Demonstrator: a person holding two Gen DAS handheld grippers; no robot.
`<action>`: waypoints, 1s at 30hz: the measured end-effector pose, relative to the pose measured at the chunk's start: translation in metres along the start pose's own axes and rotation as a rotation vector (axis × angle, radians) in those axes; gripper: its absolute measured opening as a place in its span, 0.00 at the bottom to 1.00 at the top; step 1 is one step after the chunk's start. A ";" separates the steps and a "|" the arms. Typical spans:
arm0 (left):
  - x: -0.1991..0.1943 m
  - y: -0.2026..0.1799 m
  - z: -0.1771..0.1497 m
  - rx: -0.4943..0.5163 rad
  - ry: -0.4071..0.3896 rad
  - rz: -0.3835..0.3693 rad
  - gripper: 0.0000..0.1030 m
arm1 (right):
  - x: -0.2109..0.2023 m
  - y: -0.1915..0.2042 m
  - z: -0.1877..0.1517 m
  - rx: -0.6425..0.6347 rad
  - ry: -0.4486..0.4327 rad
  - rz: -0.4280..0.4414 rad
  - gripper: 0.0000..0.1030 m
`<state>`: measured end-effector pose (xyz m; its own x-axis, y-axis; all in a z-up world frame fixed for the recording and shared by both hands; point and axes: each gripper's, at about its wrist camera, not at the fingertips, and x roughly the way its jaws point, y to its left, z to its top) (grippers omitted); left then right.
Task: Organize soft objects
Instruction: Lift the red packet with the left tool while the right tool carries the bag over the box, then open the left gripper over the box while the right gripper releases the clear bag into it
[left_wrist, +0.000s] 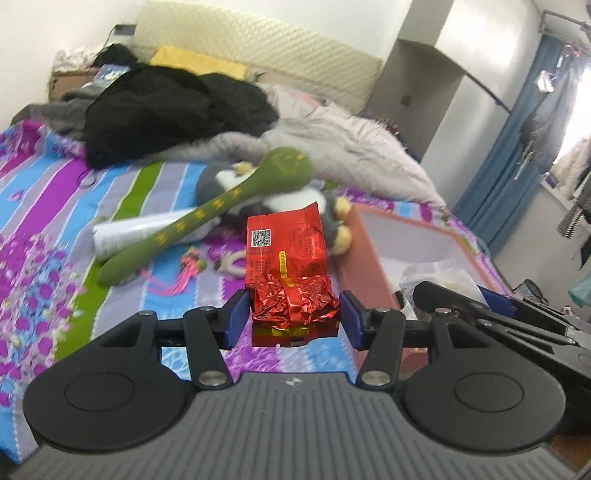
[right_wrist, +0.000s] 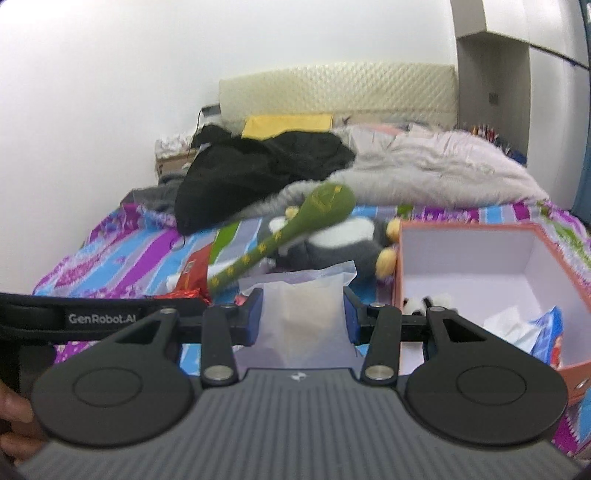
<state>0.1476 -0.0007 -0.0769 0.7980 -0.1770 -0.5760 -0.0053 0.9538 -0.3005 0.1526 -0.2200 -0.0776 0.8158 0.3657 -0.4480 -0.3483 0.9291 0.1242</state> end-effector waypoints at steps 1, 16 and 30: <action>-0.001 -0.005 0.003 0.007 -0.008 -0.010 0.57 | -0.003 -0.002 0.003 0.002 -0.012 -0.005 0.45; 0.019 -0.088 0.026 0.097 0.003 -0.179 0.57 | -0.044 -0.063 0.015 0.093 -0.098 -0.145 0.45; 0.145 -0.145 0.043 0.191 0.221 -0.226 0.57 | 0.006 -0.164 0.019 0.231 0.046 -0.234 0.45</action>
<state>0.2897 -0.1539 -0.0841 0.6169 -0.4164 -0.6679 0.2855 0.9092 -0.3031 0.2234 -0.3688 -0.0835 0.8380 0.1426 -0.5267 -0.0353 0.9774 0.2086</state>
